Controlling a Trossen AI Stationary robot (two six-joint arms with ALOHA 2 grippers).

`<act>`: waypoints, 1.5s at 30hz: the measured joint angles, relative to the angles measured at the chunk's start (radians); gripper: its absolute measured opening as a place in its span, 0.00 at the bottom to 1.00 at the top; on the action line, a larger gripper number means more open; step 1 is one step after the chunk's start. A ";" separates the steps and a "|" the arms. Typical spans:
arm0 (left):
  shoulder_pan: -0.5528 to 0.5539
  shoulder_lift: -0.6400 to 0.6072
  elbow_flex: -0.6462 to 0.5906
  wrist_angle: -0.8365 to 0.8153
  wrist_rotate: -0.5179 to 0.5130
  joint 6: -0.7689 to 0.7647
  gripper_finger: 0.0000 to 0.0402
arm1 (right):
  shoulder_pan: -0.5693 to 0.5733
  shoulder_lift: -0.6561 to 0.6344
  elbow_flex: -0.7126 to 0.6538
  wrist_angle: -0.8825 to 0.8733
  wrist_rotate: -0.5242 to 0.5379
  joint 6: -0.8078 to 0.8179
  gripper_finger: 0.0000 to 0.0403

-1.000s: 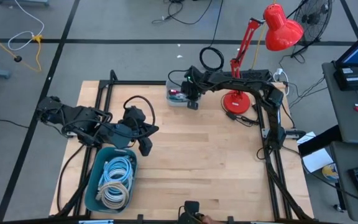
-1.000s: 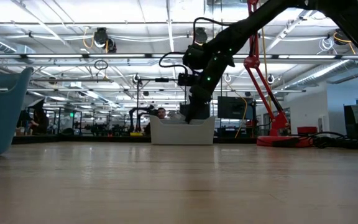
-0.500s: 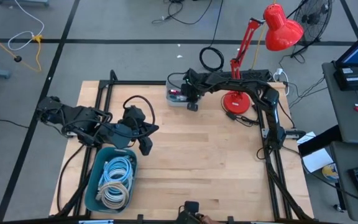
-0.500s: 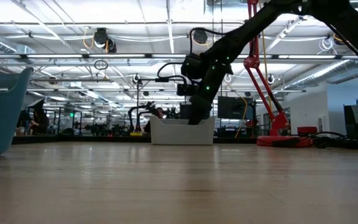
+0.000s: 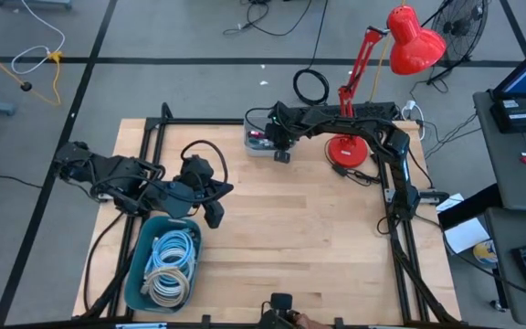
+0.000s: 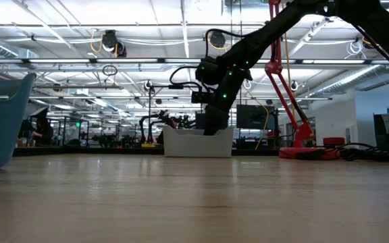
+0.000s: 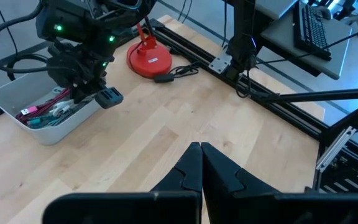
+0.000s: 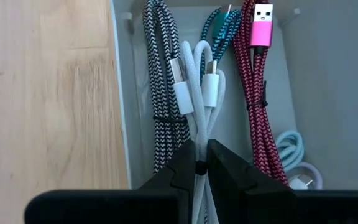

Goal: Pick & Place USB Port
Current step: Put the white charger cable into the gray bin, then return to Home Position

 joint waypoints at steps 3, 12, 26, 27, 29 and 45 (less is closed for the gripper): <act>0.000 0.000 0.000 0.000 0.000 0.000 0.00 | 0.000 0.000 0.000 0.001 0.005 -0.020 0.06; 0.000 0.000 0.000 0.000 0.001 -0.001 0.00 | 0.002 0.000 0.000 0.032 0.028 -0.003 0.08; 0.000 0.000 0.000 0.000 0.001 0.001 0.00 | 0.006 -0.010 0.000 0.056 0.085 0.076 0.35; 0.000 0.000 0.000 0.000 0.000 0.003 0.00 | 0.008 -0.018 0.000 0.057 0.084 0.080 0.36; 0.008 0.000 0.000 0.002 0.001 0.015 0.00 | 0.017 -0.038 0.000 0.072 0.082 0.085 0.37; 0.079 -0.133 0.000 0.016 0.020 0.349 0.00 | 0.211 -0.465 0.000 0.094 0.072 0.220 0.28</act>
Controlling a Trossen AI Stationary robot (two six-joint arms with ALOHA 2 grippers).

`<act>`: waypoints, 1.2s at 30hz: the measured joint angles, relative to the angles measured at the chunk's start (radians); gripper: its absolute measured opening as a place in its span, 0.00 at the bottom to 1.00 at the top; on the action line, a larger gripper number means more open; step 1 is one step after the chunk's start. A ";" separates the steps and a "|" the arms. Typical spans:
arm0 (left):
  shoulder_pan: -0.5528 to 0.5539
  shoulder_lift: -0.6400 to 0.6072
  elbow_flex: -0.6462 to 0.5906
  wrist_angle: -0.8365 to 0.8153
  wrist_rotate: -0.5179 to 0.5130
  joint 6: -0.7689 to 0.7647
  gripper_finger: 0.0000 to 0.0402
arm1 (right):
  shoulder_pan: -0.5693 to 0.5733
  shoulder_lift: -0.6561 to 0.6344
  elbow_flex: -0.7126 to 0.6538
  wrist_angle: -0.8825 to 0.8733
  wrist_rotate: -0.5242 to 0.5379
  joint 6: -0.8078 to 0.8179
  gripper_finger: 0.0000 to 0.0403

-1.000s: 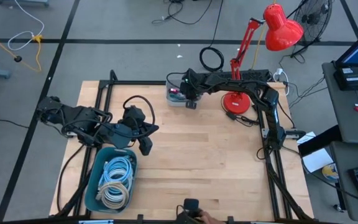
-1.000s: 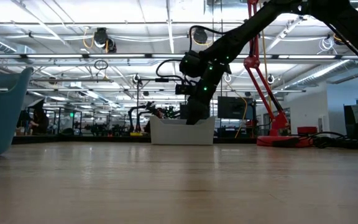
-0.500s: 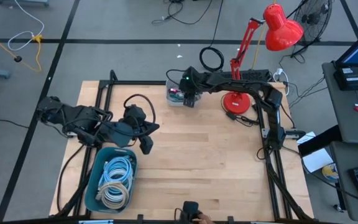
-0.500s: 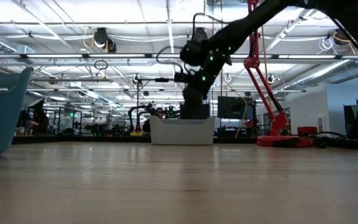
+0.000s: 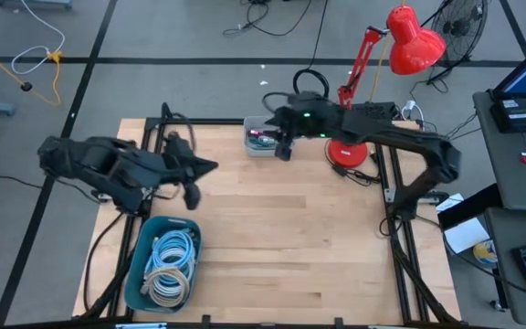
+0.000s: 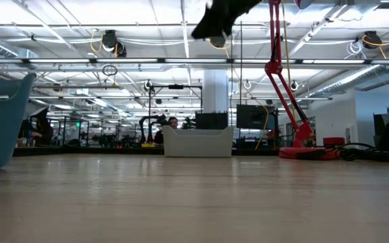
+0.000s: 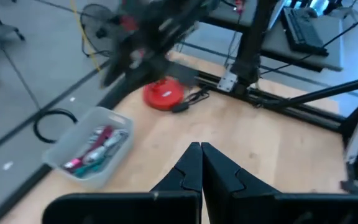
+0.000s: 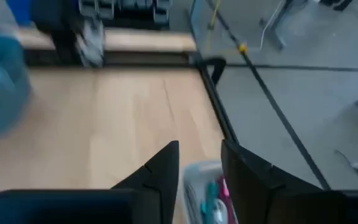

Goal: Pick & Place USB Port
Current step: Return to Home Position

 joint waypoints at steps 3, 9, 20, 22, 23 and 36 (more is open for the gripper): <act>0.018 -0.053 0.000 -0.060 -0.001 0.039 0.00 | 0.027 -0.082 0.000 -0.020 -0.018 0.085 0.24; 0.066 -0.172 0.000 -0.168 0.031 0.098 0.00 | 0.065 -0.216 0.000 -0.082 -0.074 0.265 0.17; 0.085 -0.408 -0.176 -0.249 0.110 0.084 0.00 | 0.223 -0.359 -0.003 -0.227 -0.066 0.312 0.01; 0.085 -0.470 -0.246 -0.213 0.119 0.061 0.00 | 0.255 -0.383 -0.022 -0.217 -0.048 0.317 0.01; 0.085 -0.501 -0.283 -0.189 0.126 0.056 0.00 | 0.272 -0.395 -0.035 -0.215 -0.026 0.319 0.01; 0.085 -0.880 -0.694 0.159 0.171 0.056 0.00 | 0.366 -0.703 -0.582 0.128 0.138 0.441 0.00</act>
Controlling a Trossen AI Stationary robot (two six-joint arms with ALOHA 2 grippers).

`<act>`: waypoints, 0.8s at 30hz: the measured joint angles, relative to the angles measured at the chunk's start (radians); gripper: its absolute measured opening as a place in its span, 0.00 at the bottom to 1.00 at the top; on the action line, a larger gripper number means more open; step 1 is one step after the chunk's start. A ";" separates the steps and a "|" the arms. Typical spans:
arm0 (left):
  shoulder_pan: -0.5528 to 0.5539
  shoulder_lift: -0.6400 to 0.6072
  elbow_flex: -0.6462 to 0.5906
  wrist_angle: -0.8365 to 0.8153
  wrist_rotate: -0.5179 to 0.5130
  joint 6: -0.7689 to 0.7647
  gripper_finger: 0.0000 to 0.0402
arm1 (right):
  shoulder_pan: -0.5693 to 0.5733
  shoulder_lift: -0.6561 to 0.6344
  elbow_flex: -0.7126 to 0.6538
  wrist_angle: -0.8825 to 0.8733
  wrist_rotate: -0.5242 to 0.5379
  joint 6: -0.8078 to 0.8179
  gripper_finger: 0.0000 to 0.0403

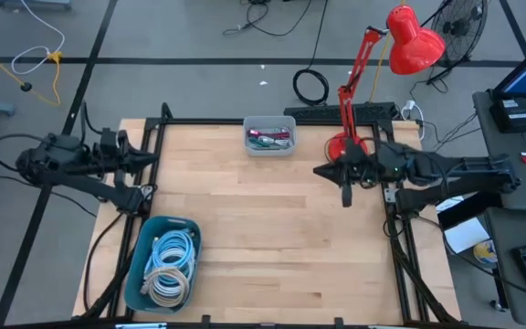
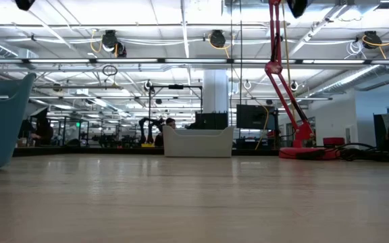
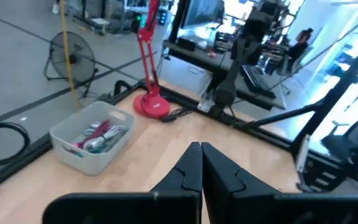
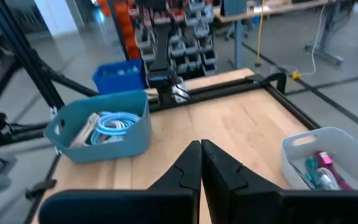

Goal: Pick & Place USB Port
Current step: Return to Home Position

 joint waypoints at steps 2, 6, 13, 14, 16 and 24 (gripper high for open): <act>0.000 -0.026 -0.034 0.005 0.026 -0.001 0.00 | 0.010 -0.060 -0.106 0.093 0.000 0.005 0.00; 0.000 -0.074 -0.100 -0.006 0.055 -0.005 0.00 | 0.028 -0.174 -0.293 0.254 -0.002 0.005 0.00; 0.000 -0.179 -0.214 -0.003 0.056 -0.075 0.00 | 0.057 -0.335 -0.526 0.426 -0.001 0.005 0.00; 0.000 -0.199 -0.229 -0.003 0.057 -0.084 0.00 | 0.060 -0.353 -0.545 0.427 0.000 0.005 0.00; 0.000 -0.238 -0.255 -0.003 0.056 -0.108 0.00 | 0.064 -0.383 -0.583 0.427 0.002 0.005 0.00; 0.000 -0.345 -0.298 -0.003 0.041 -0.143 0.00 | 0.064 -0.497 -0.695 0.427 0.002 0.031 0.00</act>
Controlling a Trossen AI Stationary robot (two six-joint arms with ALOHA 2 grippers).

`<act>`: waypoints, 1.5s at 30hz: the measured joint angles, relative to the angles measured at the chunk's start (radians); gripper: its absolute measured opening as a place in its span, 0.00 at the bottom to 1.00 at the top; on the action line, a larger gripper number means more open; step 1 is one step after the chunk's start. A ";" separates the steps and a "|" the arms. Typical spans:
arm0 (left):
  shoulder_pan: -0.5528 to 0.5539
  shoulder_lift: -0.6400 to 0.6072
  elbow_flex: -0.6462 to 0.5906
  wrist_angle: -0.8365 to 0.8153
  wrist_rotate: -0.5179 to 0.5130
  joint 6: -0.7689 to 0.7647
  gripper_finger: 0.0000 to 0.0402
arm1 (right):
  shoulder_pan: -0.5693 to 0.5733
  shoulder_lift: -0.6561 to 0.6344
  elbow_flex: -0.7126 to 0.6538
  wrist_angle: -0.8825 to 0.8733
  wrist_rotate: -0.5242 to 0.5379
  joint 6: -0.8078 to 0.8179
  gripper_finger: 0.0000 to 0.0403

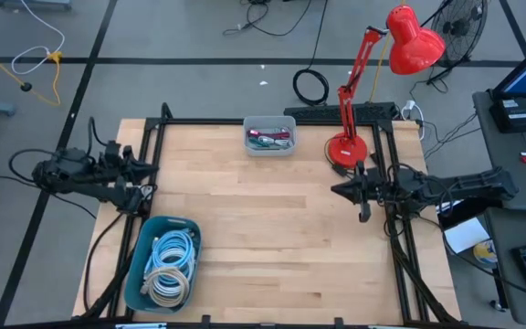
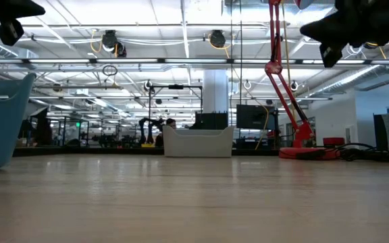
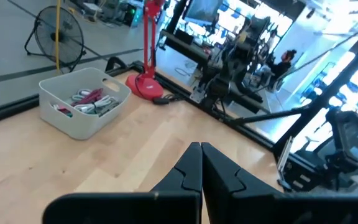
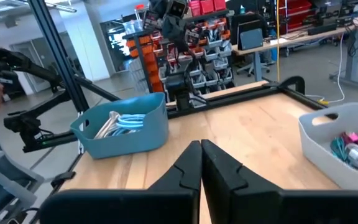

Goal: Pick & Place USB Port
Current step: Return to Home Position

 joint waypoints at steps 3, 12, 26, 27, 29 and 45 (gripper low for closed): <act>0.000 -0.008 0.000 0.001 -0.007 -0.003 0.00 | 0.000 -0.044 -0.045 0.000 0.000 0.013 0.00; 0.000 -0.008 0.000 0.001 -0.014 -0.015 0.00 | 0.000 -0.178 -0.156 0.000 -0.047 0.046 0.00; 0.000 -0.008 0.000 0.000 -0.016 -0.066 0.00 | 0.000 -0.358 -0.308 -0.037 -0.081 0.052 0.00; 0.000 -0.008 0.000 0.000 -0.016 -0.066 0.00 | 0.000 -0.362 -0.309 -0.073 -0.081 0.052 0.00; 0.000 -0.008 0.000 0.000 -0.016 -0.066 0.00 | 0.000 -0.370 -0.309 -0.089 -0.081 0.042 0.00; 0.000 -0.008 0.000 -0.003 -0.017 -0.013 0.00 | -0.003 -0.389 -0.312 -0.128 -0.027 -0.038 0.00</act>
